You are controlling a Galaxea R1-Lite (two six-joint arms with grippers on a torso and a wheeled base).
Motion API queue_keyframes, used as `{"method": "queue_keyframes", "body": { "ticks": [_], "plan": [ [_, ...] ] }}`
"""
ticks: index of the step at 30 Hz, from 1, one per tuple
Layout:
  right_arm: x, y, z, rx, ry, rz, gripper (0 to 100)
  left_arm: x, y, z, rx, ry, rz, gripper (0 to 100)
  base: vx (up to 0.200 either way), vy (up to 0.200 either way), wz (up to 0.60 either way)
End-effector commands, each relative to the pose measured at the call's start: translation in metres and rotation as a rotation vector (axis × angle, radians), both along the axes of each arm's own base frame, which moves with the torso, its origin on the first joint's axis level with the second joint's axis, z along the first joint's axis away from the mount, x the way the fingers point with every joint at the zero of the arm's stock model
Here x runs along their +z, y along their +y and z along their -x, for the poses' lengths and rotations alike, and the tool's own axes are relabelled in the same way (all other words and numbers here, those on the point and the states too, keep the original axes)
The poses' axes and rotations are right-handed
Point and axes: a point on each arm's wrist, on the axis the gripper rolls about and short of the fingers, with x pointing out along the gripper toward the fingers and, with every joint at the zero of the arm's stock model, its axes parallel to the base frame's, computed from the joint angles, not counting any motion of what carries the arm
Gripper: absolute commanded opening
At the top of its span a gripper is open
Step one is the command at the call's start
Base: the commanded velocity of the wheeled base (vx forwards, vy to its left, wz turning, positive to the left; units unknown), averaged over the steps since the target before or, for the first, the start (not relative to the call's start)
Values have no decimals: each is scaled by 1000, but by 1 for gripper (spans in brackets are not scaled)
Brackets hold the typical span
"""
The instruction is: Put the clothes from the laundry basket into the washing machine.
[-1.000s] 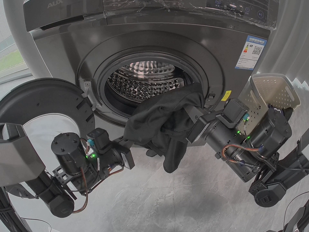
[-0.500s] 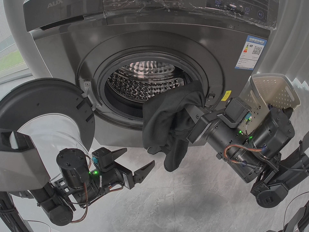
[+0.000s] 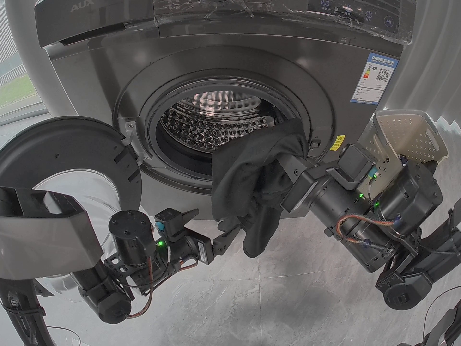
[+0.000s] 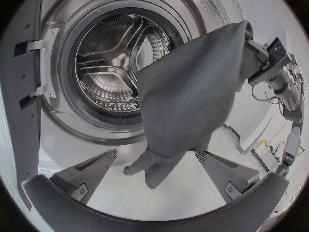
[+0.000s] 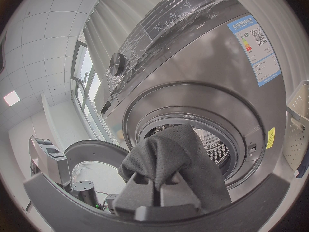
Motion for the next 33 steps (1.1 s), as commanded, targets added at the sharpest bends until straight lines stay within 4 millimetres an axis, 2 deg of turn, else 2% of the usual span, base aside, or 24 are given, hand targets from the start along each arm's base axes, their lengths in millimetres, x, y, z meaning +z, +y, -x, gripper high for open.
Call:
{"method": "queue_keyframes", "body": {
  "ticks": [1,7,13,19,33],
  "plan": [
    [0,0,0,1,0,0,0,0,-5,-20,24,-33,20,100,0,0,0],
    [-1,0,0,1,1,1,0,3,2,-27,54,-50,27,100,0,0,0],
    [-1,1,0,1,2,2,0,15,9,-21,62,-69,40,100,0,0,0],
    [-2,1,-1,1,3,3,0,23,7,-18,51,-89,52,100,0,0,0],
    [-2,2,0,7,5,5,0,10,-8,-34,33,-89,52,100,0,0,0]
  ]
}}
